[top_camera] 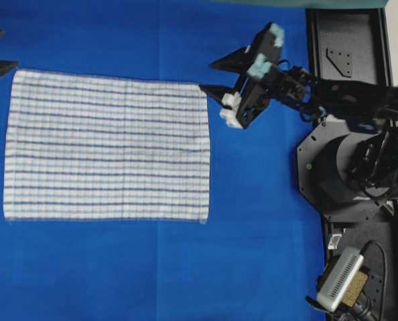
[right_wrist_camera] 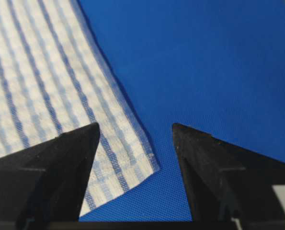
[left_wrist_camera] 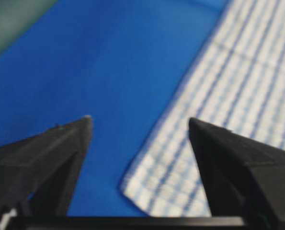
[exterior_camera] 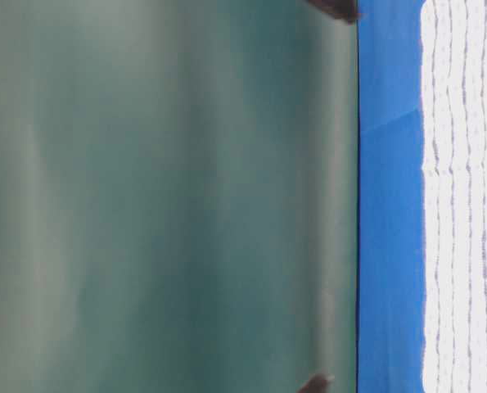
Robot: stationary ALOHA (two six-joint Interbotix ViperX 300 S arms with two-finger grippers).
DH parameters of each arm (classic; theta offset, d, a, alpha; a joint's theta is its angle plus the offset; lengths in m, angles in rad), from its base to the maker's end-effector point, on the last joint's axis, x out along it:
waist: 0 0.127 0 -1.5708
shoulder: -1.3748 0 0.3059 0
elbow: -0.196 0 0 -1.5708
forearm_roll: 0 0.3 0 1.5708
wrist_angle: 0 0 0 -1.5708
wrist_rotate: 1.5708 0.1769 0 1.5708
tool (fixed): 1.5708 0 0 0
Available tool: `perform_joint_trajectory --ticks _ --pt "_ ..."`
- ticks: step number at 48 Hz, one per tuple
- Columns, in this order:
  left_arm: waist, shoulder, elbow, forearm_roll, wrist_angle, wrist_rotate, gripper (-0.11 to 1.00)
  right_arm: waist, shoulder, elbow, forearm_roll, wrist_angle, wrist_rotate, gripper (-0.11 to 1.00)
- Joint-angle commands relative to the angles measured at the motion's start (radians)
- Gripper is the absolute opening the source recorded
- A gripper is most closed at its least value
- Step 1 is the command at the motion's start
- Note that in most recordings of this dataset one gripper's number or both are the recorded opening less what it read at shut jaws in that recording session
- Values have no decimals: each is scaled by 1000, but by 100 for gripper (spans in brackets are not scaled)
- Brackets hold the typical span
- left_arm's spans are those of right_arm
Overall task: Fold the blue towel.
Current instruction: 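Move both grippers to the top corners of the white striped towel, then grasp the top corners and pull them down toward the bottom edge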
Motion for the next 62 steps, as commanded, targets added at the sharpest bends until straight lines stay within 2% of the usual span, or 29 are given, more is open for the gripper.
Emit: perform_joint_trajectory --ticks 1,13,26,29,33,40,44,62 --pt "5 69 -29 -2 -48 2 75 -6 46 -20 2 -40 0 75" --pt "18 255 -72 -2 -101 3 74 -14 210 -32 2 -153 0 74" --pt "38 362 -95 -2 -101 3 70 -23 304 -37 21 -187 -2 74" --pt "38 376 -95 -2 -100 3 64 -23 314 -34 21 -198 -2 72" --pt "31 383 -94 2 -94 3 48 -23 318 -31 23 -198 -2 64" --pt "20 383 -94 3 -77 9 18 -23 318 -34 23 -199 -2 34" --pt "15 383 -95 5 -71 18 5 -21 318 -35 23 -201 -2 23" --pt "11 339 -98 5 -41 46 3 -14 267 -41 23 -179 0 21"
